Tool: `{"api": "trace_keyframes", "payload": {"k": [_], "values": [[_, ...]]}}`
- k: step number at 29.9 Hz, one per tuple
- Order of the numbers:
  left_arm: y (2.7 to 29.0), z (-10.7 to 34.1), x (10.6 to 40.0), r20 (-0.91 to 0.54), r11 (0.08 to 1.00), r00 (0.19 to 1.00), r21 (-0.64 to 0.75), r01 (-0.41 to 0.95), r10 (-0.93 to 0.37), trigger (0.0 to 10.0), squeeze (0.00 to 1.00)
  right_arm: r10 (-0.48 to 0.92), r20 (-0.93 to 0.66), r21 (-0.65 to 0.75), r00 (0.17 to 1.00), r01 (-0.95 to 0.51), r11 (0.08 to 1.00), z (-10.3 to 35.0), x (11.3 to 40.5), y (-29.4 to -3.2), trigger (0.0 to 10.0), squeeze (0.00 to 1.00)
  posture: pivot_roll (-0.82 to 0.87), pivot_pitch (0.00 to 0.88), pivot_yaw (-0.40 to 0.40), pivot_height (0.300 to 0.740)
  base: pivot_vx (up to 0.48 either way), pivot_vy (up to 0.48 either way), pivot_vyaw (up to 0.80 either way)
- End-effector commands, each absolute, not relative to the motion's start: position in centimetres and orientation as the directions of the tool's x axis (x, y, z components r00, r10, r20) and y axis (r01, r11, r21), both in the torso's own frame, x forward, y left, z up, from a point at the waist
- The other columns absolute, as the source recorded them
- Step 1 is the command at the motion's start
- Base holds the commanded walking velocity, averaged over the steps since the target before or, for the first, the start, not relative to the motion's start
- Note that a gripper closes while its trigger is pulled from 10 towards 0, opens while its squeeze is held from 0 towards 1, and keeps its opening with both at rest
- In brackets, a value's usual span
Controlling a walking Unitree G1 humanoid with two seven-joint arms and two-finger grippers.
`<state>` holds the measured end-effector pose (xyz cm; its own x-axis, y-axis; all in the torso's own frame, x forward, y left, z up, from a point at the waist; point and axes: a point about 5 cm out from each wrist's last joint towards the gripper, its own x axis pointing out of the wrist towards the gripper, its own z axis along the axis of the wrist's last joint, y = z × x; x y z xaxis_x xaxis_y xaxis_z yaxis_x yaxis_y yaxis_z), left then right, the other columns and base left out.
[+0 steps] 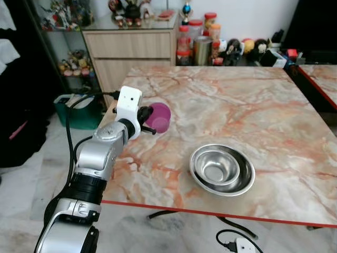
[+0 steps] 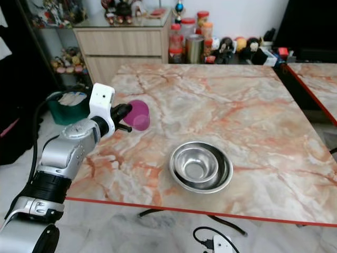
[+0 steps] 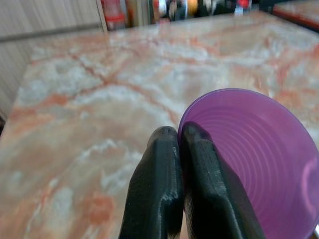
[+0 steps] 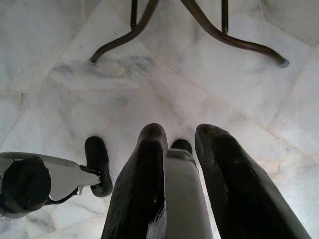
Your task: Setting the table
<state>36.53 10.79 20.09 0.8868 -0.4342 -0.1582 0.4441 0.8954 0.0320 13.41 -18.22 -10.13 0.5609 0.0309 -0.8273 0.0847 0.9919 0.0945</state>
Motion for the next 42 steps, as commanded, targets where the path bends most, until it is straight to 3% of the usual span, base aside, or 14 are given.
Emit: {"api": "trace_keyframes", "payload": {"k": [1,13,38,39,42], "values": [[10.1,19.9,36.8,-0.212,0.884,0.869,0.043,0.466,-0.447,10.0,0.0,0.034,-0.827,0.096,0.562,0.081,0.992,-10.1,13.5,-18.2,10.0,0.0,0.05,0.0,0.025,0.74,0.0,0.0,0.0],[7.4,18.7,37.4,-0.331,0.86,0.811,-0.003,0.511,-0.483,10.0,0.0,0.039,-0.827,0.102,0.561,0.083,0.991,-10.1,13.5,-18.1,10.0,0.0,0.04,0.0,0.031,0.74,0.0,0.0,0.0],[6.9,17.0,37.8,-0.43,0.857,0.775,0.003,0.515,-0.464,10.0,0.0,0.04,-0.827,0.108,0.561,0.088,0.99,-10.1,13.5,-18.0,10.0,0.0,0.04,0.0,0.039,0.74,0.0,0.0,0.0],[6.8,16.9,37.8,-0.43,0.856,0.773,0.002,0.517,-0.466,10.0,0.18,0.04,-0.827,0.108,0.561,0.088,0.99,-10.1,13.5,-18.0,10.0,0.0,0.04,0.0,0.041,0.74,0.0,0.0,0.0],[6.8,16.9,37.8,-0.431,0.855,0.772,0.002,0.519,-0.468,10.0,0.22,0.04,-0.827,0.109,0.561,0.089,0.99,-10.1,13.5,-18.0,10.0,0.0,0.04,0.0,0.042,0.74,0.0,0.0,0.0]]}}
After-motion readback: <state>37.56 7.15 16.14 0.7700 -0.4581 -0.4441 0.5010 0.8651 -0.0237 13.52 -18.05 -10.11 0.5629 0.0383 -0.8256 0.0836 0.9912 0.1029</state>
